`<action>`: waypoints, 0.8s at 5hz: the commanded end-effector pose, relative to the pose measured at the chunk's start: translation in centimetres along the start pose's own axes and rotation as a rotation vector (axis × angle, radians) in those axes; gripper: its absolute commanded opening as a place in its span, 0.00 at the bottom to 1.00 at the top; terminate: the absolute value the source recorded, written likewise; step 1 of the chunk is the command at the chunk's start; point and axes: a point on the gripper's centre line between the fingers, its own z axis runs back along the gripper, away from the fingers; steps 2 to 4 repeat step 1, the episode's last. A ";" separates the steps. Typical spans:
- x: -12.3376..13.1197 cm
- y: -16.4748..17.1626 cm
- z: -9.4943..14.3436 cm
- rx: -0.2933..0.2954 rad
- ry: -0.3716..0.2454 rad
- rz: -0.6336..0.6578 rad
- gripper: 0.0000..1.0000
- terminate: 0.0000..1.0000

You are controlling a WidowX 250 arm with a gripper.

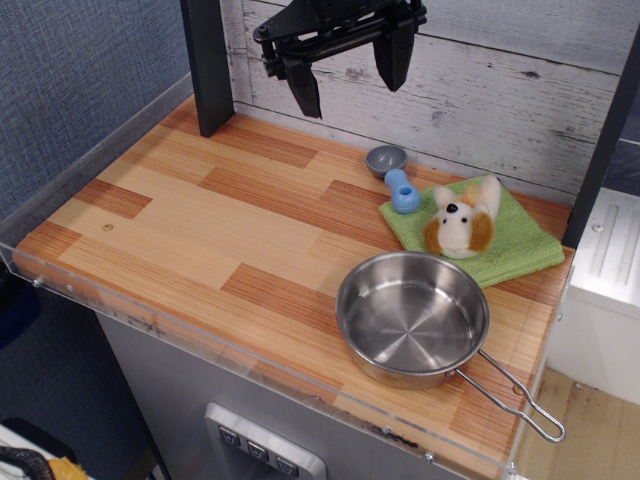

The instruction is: Move blue spoon onto towel

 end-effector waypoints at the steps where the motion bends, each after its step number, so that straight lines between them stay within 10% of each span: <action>1: 0.2 0.0 2.0 -0.032 -0.035 0.002 1.00 1.00; 4: 0.2 0.0 2.0 -0.032 -0.035 0.002 1.00 1.00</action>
